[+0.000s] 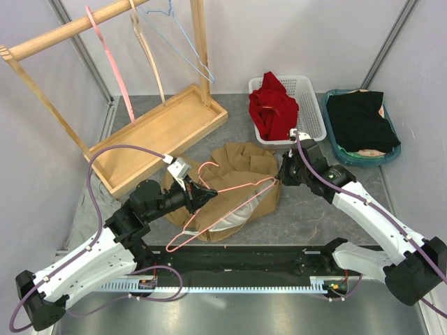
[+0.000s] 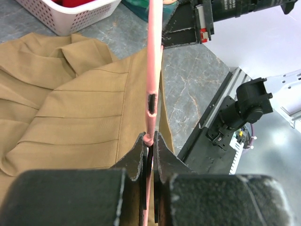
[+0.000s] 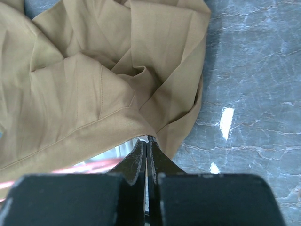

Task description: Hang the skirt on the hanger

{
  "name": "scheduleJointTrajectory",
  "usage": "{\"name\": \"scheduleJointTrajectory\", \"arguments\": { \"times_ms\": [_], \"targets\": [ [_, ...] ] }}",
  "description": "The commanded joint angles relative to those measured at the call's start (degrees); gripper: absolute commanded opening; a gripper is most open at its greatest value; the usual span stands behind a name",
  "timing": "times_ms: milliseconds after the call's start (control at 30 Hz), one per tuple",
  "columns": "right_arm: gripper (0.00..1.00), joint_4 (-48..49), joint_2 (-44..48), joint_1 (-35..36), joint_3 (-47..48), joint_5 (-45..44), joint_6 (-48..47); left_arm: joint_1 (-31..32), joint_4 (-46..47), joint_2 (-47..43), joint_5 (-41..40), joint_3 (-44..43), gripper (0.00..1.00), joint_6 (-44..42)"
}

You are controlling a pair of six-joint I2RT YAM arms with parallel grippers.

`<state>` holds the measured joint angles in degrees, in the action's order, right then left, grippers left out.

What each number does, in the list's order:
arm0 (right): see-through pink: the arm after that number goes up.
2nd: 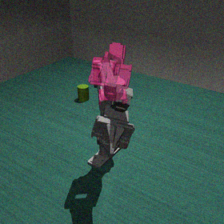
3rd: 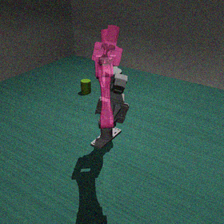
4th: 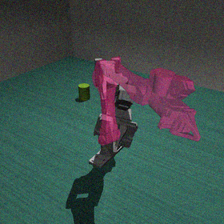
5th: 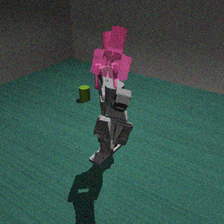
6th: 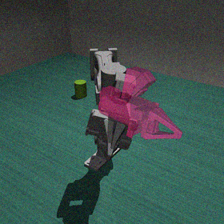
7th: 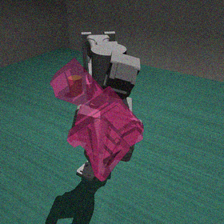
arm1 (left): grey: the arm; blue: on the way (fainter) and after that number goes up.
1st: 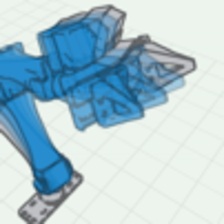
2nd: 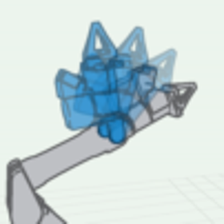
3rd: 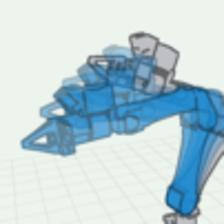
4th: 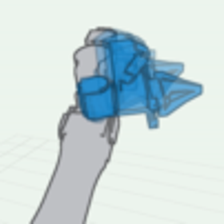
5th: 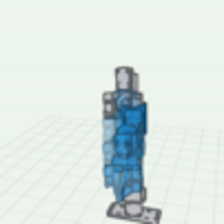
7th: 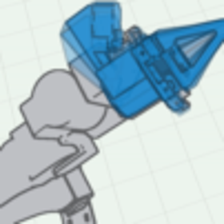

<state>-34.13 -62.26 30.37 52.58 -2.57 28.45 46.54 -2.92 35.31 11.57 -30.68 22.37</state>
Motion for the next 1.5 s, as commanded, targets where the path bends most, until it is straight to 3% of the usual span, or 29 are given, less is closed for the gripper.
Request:
{"name": "scheduleJointTrajectory", "arguments": {
  "times_ms": [0,133,433,933,1467],
  "targets": [
    [0.0,1.1,1.3,-0.7,1.8,1.8,-0.8,0.3,0.2,0.0,-1.3,-0.3,0.02,-1.8],
    [0.0,1.2,2.0,-0.7,1.5,2.4,-0.3,0.5,0.8,2.0,-0.3,-1.0,0.02,-2.2],
    [0.0,0.7,2.7,-0.8,1.7,6.2,0.2,1.4,2.7,2.0,-6.1,-0.3,0.02,-2.0],
    [0.0,0.4,3.4,-1.1,0.2,6.0,0.5,1.7,1.8,0.0,-6.1,-0.7,0.02,-2.8],
    [0.0,0.5,2.8,-1.2,1.1,13.9,1.3,2.1,6.6,1.4,-6.4,0.1,0.02,-3.7]
  ]
}}
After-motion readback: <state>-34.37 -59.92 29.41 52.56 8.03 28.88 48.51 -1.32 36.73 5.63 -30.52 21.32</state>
